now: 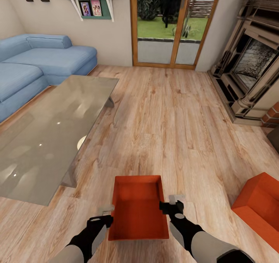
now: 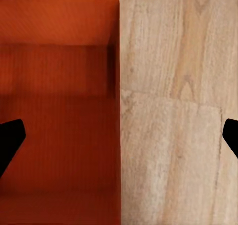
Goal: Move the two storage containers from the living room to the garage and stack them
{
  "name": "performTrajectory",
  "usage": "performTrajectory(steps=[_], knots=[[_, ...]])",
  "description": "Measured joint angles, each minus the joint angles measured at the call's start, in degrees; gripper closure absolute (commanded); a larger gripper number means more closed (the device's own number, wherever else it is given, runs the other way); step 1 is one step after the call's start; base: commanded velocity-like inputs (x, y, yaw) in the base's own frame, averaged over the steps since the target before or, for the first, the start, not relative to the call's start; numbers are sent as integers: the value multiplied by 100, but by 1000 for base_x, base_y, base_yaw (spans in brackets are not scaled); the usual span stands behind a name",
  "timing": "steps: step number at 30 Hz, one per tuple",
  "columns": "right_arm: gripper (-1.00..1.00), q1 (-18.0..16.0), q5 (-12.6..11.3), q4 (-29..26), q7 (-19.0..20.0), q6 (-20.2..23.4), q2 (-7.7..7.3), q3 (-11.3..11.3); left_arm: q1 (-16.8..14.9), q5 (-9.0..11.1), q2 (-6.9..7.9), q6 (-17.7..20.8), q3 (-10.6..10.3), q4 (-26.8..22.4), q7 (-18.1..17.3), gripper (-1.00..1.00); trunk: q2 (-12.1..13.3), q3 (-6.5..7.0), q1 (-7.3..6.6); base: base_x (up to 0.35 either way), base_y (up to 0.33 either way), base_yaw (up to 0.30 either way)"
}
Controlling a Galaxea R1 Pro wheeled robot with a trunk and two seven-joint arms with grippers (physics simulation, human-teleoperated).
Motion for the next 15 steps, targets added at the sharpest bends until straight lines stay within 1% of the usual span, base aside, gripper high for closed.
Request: performTrajectory(steps=[3, 4, 7, 9, 10, 15], knots=[[-100, 1, -16, 36, 2, -7, 7, -2, -2, -38, -57, -153, -10, -40, 1, -100, 0, 0, 0, 0, 0, 0], [-100, 2, -29, 80, 10, -10, 7, -5, -2, -58, -135, -269, -19, -53, -2, -100, 0, 0, 0, 0, 0, 0], [-100, 6, -39, 164, 38, -15, 0, -10, -3, -87, -228, -376, -45, -70, -30, -100, 0, 0, 0, 0, 0, 0], [-100, 10, -42, 241, 48, -33, -6, -12, -3, -104, -238, -410, -99, -100, -52, -100, 0, 0, 0, 0, 0, 0], [-100, 12, -42, 364, 53, -58, -6, -15, -3, -113, -229, -447, -168, -137, -66, -100, 0, 0, 0, 0, 0, 0], [-100, 13, -36, 649, 55, -109, -4, -11, -3, -120, -212, -582, -247, -172, -79, -100, 0, 0, 0, 0, 0, 0]])
